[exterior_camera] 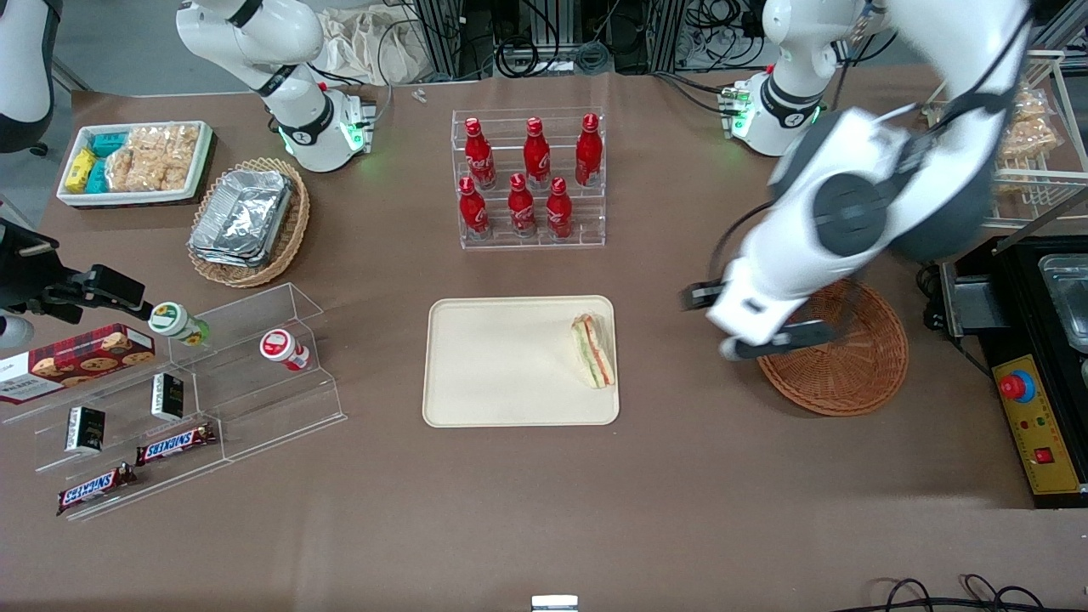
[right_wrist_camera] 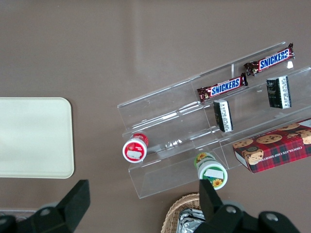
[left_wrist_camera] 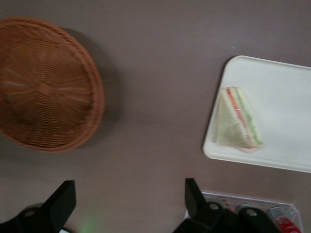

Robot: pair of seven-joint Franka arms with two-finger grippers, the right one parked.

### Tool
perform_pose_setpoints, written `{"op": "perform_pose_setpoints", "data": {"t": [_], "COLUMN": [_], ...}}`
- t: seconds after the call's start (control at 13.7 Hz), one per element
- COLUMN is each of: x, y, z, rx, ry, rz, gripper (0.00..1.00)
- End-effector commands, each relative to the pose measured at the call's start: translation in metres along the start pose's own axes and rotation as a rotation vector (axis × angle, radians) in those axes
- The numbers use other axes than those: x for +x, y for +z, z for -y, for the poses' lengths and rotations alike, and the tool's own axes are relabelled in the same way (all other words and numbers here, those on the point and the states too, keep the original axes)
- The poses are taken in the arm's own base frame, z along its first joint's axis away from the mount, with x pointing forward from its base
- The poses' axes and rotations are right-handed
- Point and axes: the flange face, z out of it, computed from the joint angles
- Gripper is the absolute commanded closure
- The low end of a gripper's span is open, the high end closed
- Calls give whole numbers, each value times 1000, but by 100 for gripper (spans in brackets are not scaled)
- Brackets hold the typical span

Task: Place sandwich from basket to tray

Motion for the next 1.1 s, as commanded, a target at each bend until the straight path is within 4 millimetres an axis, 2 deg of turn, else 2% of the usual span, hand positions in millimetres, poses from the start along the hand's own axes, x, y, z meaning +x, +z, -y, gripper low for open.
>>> {"op": "perform_pose_setpoints", "data": {"t": [0.0,0.15,0.37,0.44,0.59,0.66,0.73,0.88,1.02], "x": [-13,-21,-30,-35,-55,-65,-76,-94,-97], "y": [-38,-53,-72,-74,-93,-94,-100,-104,-110], "z": [72,110,142,155,181,185,201,215,219], "rx": [-9,17,33,39,61,78,78,59,42], "ry": [68,105,97,168,234,221,203,258,289], "rz": [19,47,37,70,76,72,60,57,45], "gripper": [0,0,0,0,0,0,0,0,0]}}
